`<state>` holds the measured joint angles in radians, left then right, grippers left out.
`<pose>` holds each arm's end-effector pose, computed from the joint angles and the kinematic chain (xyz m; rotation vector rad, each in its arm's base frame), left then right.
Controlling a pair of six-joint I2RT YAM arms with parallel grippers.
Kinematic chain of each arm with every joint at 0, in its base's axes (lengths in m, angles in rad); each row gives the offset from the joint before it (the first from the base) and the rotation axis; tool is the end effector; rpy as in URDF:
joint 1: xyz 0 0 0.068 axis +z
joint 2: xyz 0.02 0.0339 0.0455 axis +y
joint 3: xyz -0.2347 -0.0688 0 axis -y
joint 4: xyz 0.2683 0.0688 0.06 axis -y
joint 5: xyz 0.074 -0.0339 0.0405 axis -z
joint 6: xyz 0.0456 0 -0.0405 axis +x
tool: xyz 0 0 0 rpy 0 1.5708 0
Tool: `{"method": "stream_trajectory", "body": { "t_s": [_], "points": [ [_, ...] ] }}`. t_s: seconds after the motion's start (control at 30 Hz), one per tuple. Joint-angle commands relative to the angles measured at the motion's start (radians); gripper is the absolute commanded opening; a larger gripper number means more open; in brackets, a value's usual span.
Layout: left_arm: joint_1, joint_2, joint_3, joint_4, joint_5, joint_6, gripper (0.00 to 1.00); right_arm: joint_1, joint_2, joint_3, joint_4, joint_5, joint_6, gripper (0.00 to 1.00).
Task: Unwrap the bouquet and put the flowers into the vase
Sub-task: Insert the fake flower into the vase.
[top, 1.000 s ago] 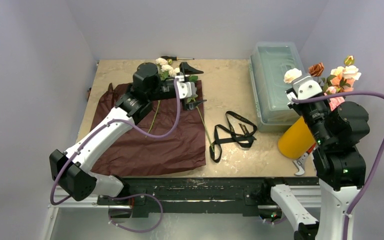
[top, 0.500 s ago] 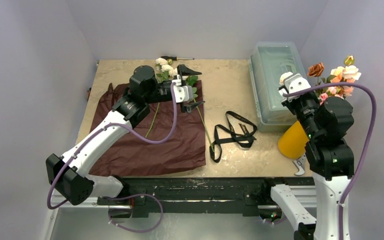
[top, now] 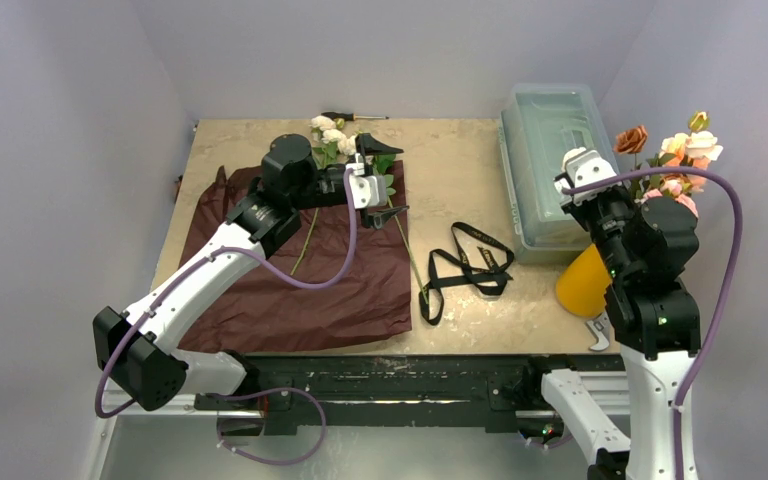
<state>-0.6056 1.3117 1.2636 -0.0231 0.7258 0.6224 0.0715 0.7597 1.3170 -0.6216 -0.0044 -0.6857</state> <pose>0.2611 -0.2176 0.3797 1.3505 0.9579 -0.5805 0.1647 0.0120 0.4603 -0.6151 1.5371 -0.4658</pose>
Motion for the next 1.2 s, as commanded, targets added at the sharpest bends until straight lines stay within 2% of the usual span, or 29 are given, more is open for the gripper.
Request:
{"method": "stream_trajectory", "body": {
  "t_s": [0.0, 0.1, 0.7, 0.93, 1.17],
  "points": [
    [-0.005, -0.022, -0.001, 0.034, 0.010, 0.008, 1.00, -0.002, 0.016, 0.041, 0.043, 0.029, -0.020, 0.00],
    [-0.006, -0.019, 0.002, 0.034, 0.009, 0.005, 1.00, -0.002, 0.029, 0.055, 0.037, 0.026, -0.014, 0.00],
    [-0.006, -0.012, 0.011, -0.009, 0.002, 0.010, 1.00, -0.001, -0.036, -0.124, 0.124, 0.135, 0.042, 0.00],
    [-0.006, 0.003, 0.015, 0.001, 0.002, 0.011, 1.00, -0.012, -0.021, -0.122, 0.124, 0.185, 0.039, 0.00],
    [-0.006, 0.006, 0.014, 0.000, 0.000, 0.014, 1.00, -0.025, 0.045, -0.049, 0.014, 0.221, -0.003, 0.00]
  ]
}}
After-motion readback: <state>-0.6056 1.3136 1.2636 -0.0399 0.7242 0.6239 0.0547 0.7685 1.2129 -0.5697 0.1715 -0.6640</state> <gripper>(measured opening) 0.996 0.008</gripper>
